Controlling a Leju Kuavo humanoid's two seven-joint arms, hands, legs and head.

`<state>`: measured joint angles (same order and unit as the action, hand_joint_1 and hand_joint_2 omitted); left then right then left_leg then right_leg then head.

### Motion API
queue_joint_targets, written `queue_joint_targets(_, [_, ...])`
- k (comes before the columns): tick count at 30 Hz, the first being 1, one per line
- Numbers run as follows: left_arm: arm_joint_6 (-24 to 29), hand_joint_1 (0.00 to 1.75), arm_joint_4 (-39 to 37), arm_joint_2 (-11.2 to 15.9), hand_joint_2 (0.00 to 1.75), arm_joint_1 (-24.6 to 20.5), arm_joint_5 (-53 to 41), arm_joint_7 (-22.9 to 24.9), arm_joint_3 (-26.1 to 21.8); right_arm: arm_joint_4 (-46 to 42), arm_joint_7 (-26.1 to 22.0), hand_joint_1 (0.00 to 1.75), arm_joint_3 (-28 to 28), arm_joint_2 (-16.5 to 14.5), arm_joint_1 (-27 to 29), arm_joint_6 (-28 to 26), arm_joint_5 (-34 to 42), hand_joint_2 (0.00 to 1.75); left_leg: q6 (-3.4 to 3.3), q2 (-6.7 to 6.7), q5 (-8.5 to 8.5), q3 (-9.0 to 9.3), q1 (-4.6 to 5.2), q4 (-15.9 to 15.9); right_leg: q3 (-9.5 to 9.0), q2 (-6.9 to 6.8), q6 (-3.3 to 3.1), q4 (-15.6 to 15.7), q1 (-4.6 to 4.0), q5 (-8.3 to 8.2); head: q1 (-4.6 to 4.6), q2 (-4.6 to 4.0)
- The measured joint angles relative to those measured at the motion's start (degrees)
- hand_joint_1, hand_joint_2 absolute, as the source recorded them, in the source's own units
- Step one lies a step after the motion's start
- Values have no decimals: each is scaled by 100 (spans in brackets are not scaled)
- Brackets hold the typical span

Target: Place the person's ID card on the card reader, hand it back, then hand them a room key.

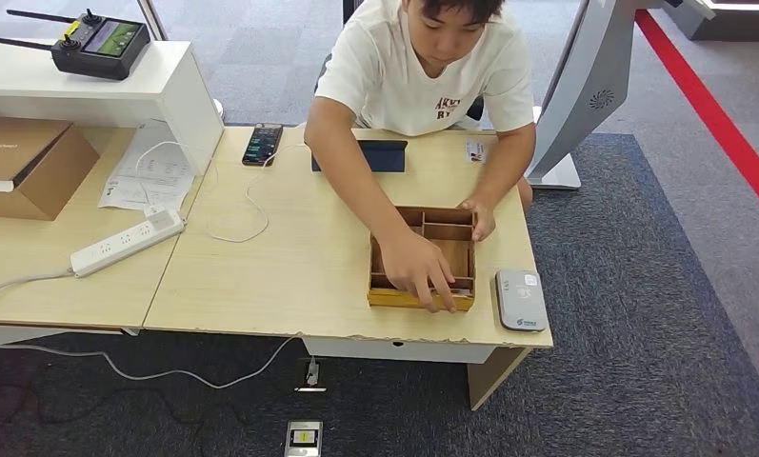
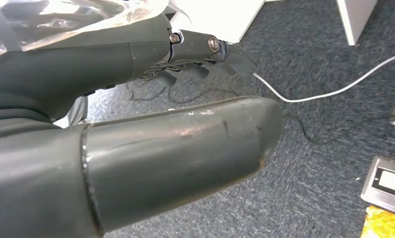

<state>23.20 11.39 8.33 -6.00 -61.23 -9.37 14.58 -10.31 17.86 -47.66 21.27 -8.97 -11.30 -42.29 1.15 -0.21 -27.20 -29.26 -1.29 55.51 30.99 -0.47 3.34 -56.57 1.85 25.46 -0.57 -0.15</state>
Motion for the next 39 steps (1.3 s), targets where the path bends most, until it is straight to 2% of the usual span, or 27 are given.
queue_joint_targets(5, [17,0,0,0,0,0,71,-49,-4,30,327,0,31,-71,16,1018,-37,175,0,0,0,0,0,0,0,0,0,0,0,0,0,0])
queue_joint_targets(11, [10,0,0,-3,0,0,131,-95,-18,49,362,0,43,-175,25,1621,-33,175,0,0,0,0,0,0,0,0,0,0,0,0,0,0])
queue_joint_targets(28, [-10,0,0,-4,0,-1,443,-381,-87,62,418,0,41,-275,28,2189,333,175,0,0,0,0,0,0,-1,0,0,0,0,0,0,0])
queue_joint_targets(31, [-329,0,0,29,0,-5,931,-217,-264,63,492,0,32,-300,29,2168,432,175,0,0,0,0,-1,-1,-1,0,0,0,-1,0,0,0])
queue_joint_targets(34, [-992,0,-5,177,0,-6,1685,106,-570,65,612,0,19,-319,30,2161,526,175,1,0,0,0,-4,-2,-1,0,-1,-2,-4,1,0,0])
queue_joint_targets(37, [-1791,0,-27,405,0,-6,2539,669,-1048,65,680,0,-21,-325,31,2142,599,175,2,0,1,0,-9,-3,0,0,-2,-2,-8,1,-1,0])
queue_joint_targets(39, [-2151,0,-39,558,0,-5,3186,1313,-1439,64,718,0,-58,-324,30,2123,648,175,2,0,1,0,-11,-4,-1,0,-2,-2,-10,1,-1,0])
